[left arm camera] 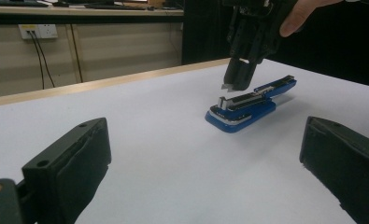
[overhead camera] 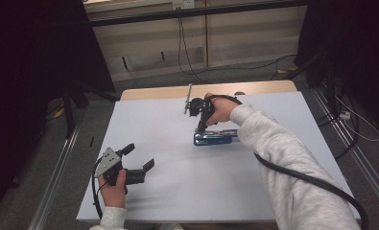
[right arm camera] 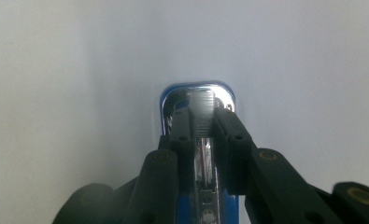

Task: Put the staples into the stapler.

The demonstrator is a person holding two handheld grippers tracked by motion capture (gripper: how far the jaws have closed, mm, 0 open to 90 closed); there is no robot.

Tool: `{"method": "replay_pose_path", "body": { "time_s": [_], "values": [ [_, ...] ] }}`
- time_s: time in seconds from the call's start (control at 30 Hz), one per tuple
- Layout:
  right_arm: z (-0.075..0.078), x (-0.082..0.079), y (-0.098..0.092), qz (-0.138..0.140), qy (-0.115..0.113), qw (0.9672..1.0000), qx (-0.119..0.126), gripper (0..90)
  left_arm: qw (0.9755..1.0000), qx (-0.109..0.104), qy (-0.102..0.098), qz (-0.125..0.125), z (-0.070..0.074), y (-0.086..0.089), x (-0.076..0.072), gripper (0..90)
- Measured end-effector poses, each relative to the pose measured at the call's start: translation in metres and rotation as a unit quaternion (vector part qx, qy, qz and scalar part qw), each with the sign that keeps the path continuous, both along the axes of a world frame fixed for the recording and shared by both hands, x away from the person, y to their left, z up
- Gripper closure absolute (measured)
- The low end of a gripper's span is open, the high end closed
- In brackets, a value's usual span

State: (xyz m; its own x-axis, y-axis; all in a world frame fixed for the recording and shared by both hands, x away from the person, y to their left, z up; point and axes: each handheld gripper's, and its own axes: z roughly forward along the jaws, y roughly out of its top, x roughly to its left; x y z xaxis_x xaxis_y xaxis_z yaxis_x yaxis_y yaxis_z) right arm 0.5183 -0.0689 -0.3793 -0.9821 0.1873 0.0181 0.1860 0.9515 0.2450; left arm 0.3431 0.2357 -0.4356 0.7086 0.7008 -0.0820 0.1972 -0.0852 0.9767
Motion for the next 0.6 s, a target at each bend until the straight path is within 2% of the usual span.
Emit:
{"method": "replay_pose_path", "body": {
  "time_s": [0.6],
  "values": [
    [-0.009, 0.0003, -0.0008, 0.009, -0.002, 1.0, -0.002, 79.0, 1.0, 0.002, -0.002, -0.001, 0.0, -0.0003, 0.0001, 2.0]
  ]
}}
